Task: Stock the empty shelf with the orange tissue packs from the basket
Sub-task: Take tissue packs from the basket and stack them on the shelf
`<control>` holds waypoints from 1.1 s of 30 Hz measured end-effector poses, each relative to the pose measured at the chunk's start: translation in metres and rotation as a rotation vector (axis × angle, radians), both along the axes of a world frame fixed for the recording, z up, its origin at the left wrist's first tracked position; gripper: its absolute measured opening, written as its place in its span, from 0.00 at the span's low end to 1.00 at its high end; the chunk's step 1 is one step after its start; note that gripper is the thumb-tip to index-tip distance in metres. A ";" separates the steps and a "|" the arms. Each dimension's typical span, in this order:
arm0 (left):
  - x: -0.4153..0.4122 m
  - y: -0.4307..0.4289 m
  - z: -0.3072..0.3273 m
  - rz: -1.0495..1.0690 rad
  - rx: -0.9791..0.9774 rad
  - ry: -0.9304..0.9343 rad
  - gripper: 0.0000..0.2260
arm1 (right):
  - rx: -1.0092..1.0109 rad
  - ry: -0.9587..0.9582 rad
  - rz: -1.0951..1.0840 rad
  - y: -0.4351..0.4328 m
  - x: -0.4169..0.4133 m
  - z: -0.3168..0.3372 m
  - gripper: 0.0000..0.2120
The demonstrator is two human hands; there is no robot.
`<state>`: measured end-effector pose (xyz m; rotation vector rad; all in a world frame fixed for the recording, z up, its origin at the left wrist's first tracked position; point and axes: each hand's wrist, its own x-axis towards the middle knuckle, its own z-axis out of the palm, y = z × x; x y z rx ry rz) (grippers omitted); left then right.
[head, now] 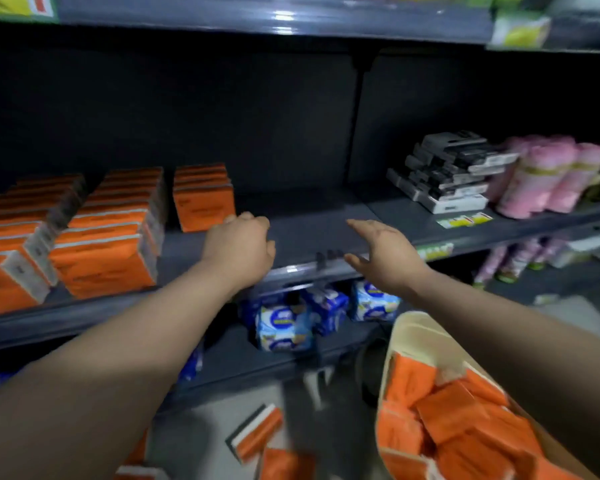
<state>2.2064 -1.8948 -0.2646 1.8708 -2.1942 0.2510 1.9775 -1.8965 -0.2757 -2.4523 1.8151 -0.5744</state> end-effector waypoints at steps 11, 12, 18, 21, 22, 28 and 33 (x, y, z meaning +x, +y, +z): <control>-0.153 0.066 -0.053 -0.239 0.126 0.000 0.15 | 0.227 0.013 -0.212 0.116 -0.164 -0.044 0.27; -0.167 0.069 -0.063 -0.261 0.158 -0.007 0.15 | 0.260 0.011 -0.232 0.123 -0.176 -0.053 0.27; -0.240 0.077 -0.132 -0.345 0.378 -0.056 0.17 | 0.455 0.021 -0.314 0.142 -0.235 -0.101 0.28; -0.271 0.079 -0.167 -0.368 0.459 -0.092 0.18 | 0.542 -0.005 -0.326 0.137 -0.254 -0.117 0.29; -0.281 0.080 -0.177 -0.378 0.482 -0.096 0.19 | 0.556 -0.018 -0.335 0.136 -0.259 -0.122 0.29; -0.331 0.077 -0.228 -0.393 0.614 -0.036 0.23 | 0.604 -0.062 -0.388 0.130 -0.285 -0.152 0.28; -0.358 0.076 -0.262 -0.391 0.722 0.010 0.34 | 0.691 -0.068 -0.409 0.130 -0.300 -0.173 0.28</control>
